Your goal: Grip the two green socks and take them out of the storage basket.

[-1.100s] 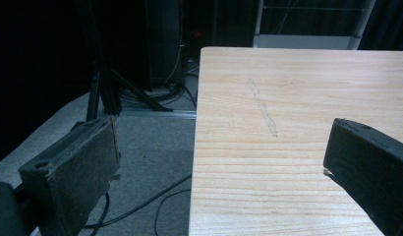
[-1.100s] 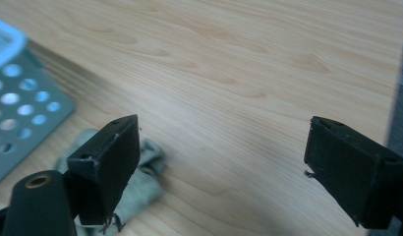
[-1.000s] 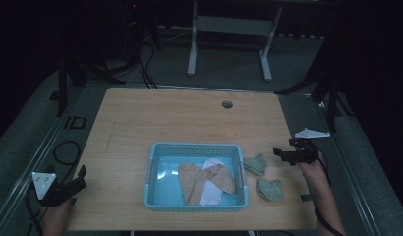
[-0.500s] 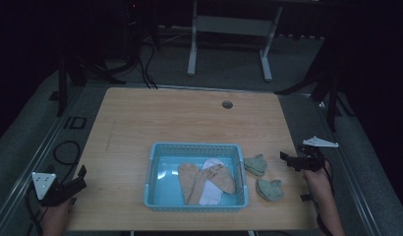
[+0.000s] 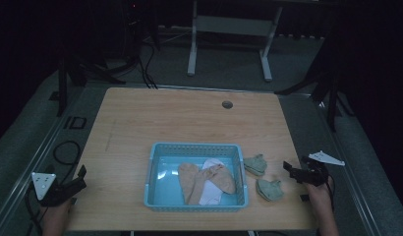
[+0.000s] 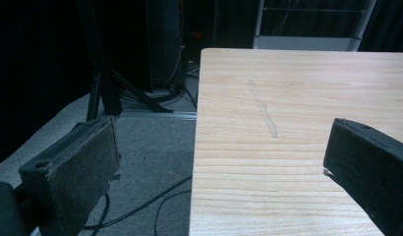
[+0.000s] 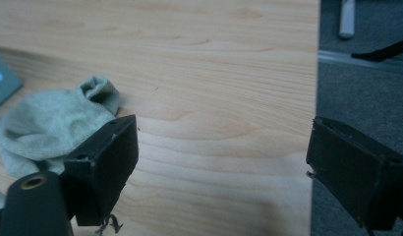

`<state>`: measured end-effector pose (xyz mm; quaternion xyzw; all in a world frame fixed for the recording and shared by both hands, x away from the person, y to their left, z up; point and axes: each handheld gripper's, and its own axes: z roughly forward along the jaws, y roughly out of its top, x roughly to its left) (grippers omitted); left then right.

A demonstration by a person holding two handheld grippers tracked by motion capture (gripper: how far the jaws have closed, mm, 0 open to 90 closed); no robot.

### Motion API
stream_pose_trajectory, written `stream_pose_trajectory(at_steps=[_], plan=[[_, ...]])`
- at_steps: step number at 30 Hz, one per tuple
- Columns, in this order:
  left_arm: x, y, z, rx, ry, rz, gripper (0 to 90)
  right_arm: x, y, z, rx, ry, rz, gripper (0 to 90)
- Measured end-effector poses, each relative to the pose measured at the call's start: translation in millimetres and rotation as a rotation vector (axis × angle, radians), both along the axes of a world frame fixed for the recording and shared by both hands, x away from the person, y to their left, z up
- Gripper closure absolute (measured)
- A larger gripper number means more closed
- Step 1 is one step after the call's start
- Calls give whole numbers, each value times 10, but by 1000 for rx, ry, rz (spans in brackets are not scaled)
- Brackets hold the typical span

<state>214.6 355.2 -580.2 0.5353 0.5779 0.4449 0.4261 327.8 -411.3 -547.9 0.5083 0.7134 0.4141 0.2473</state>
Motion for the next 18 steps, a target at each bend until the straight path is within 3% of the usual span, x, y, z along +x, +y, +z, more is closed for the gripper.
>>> stream_pose_trajectory(at_steps=[1, 2, 6, 11, 18], plan=[[0, 0, 0, 0, 0, 0, 4, 0, 0, 0, 0, 0, 0, 122], [0, -2, 0, 1, 0, 1, 4, -73, -32, -17, 23, -40, -25, 122], [-1, -1, 0, 0, -1, 1, 4, -171, -69, -33, 44, -73, -29, 122], [-3, 0, -1, -2, -3, 0, 4, -282, -61, -53, 12, -86, -32, 122], [-2, -1, -1, -1, -2, 0, 4, -353, -58, -87, 16, -92, -43, 122]])
